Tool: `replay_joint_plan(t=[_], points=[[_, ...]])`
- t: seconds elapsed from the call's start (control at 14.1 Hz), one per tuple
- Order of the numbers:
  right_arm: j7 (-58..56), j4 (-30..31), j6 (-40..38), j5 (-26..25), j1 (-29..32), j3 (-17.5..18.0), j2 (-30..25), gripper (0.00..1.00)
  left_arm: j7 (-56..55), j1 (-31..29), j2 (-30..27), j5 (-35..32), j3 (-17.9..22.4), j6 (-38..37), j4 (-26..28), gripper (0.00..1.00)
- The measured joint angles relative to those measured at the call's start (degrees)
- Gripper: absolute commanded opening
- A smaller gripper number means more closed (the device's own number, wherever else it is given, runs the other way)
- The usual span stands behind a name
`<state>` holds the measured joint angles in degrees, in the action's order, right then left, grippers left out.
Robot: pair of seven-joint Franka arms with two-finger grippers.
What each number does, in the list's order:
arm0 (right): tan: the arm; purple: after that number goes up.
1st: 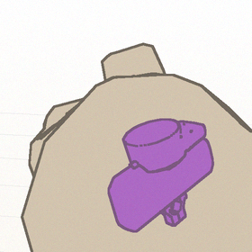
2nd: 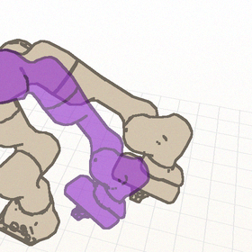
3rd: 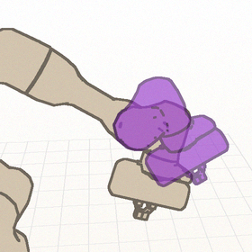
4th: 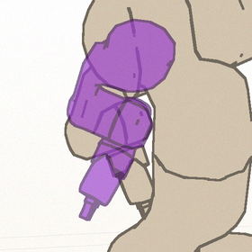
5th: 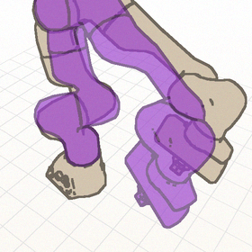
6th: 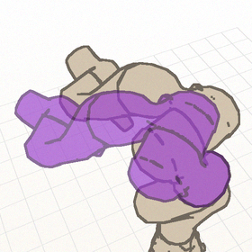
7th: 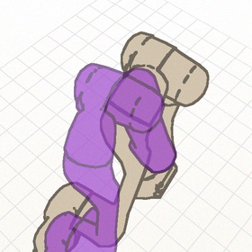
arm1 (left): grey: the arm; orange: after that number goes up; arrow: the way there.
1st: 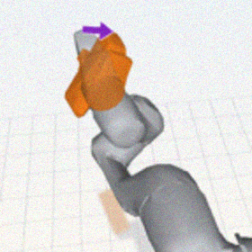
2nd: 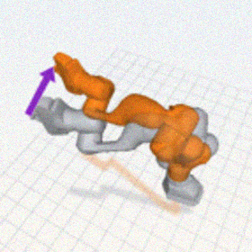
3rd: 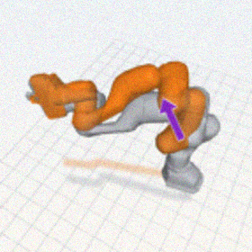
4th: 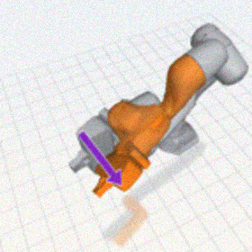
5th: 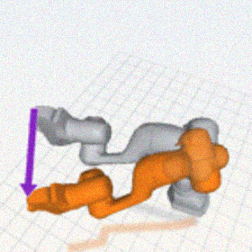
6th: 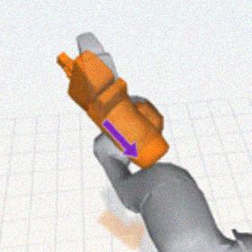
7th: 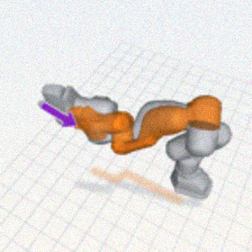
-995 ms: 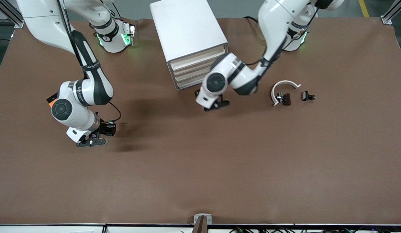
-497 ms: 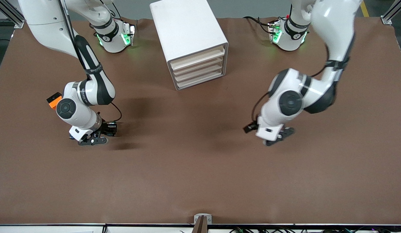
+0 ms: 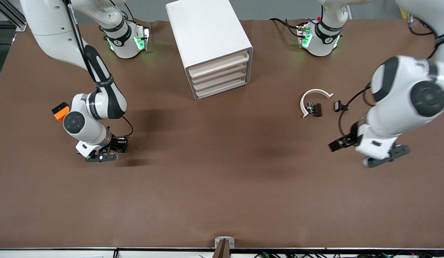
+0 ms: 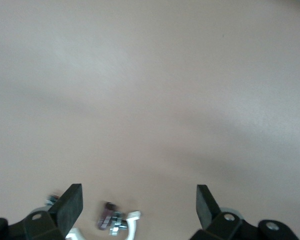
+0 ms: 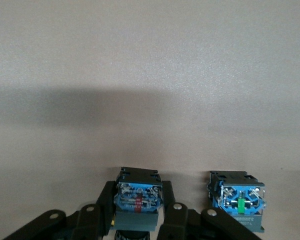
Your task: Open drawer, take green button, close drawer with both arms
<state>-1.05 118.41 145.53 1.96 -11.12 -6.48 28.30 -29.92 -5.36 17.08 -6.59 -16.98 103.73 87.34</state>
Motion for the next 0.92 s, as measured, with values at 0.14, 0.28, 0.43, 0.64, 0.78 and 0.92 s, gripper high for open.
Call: replay_joint_plan(t=[0.14, 0.28, 0.43, 0.64, 0.78, 0.92], points=[[0.02, -0.28, 0.37, 0.00, 0.00, 0.01, -0.25, 1.00, 4.63, -1.40, -3.69, 0.08, -0.11, -4.11, -0.20, 1.00], [0.09, -0.97, -0.22, 0.00, 0.00, 0.01, -2.03, 1.00, 8.28, -2.39, -7.24, 0.44, -0.24, -7.43, -0.23, 1.00], [0.13, -2.85, -7.14, 0.00, -0.01, 0.05, -6.04, 1.00, 9.96, -2.59, -10.32, 1.77, -0.25, -10.52, -0.22, 1.00], [0.32, -7.92, -24.00, 0.00, 0.04, -0.02, -13.94, 1.00, 11.50, -2.58, -13.91, 3.46, -0.24, -13.06, 0.00, 1.00], [0.35, -10.15, -30.33, -0.02, 0.58, -0.12, -18.65, 1.00, 13.81, -1.57, -16.12, 4.48, 1.28, -14.63, 0.72, 1.00], [0.35, -11.26, -34.18, -0.05, 1.35, -0.13, -22.06, 1.00, 15.95, 1.73, -18.17, 4.89, 5.81, -16.03, 2.07, 1.00]])
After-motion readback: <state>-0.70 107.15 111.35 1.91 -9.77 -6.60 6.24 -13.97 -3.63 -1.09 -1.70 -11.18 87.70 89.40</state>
